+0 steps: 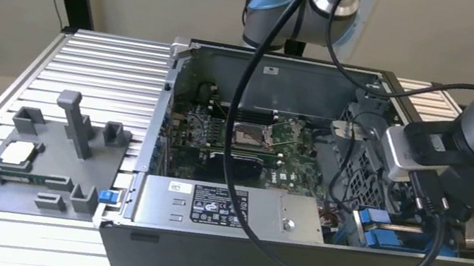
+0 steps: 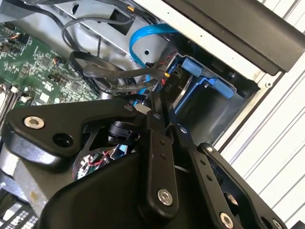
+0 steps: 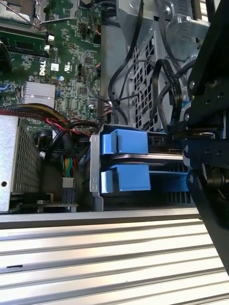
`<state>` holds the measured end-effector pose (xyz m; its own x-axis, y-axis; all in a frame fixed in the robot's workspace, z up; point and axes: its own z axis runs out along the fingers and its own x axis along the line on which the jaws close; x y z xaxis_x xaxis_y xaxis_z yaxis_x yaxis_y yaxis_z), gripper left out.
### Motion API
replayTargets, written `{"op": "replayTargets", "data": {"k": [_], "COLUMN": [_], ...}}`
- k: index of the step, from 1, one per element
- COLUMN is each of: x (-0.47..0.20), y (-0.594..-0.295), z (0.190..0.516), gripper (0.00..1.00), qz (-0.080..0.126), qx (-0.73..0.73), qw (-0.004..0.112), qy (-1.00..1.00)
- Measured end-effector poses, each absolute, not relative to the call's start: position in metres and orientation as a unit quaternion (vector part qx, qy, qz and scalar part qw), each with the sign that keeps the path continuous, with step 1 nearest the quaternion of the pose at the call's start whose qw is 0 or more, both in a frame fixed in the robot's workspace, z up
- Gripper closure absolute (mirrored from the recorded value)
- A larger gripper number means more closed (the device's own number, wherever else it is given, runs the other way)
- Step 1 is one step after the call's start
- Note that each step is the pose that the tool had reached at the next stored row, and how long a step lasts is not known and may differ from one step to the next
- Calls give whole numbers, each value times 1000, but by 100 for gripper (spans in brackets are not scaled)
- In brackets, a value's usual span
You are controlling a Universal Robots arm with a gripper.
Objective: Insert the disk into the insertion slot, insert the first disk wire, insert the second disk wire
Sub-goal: 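Insert the second disk wire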
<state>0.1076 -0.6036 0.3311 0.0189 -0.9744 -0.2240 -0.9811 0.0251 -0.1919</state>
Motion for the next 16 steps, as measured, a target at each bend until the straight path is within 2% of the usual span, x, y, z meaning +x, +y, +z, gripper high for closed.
{"op": "replayTargets", "data": {"k": [1,2,5,16], "x": [108,108,108,108], "y": [-604,-604,-604,-604], "z": [331,331,332,368], "gripper": [100,0,0,0], "qz": [11,11,12,14], "qx": [-698,-698,-698,-698], "qw": [149,149,149,146], "qy": [700,700,700,701]}}
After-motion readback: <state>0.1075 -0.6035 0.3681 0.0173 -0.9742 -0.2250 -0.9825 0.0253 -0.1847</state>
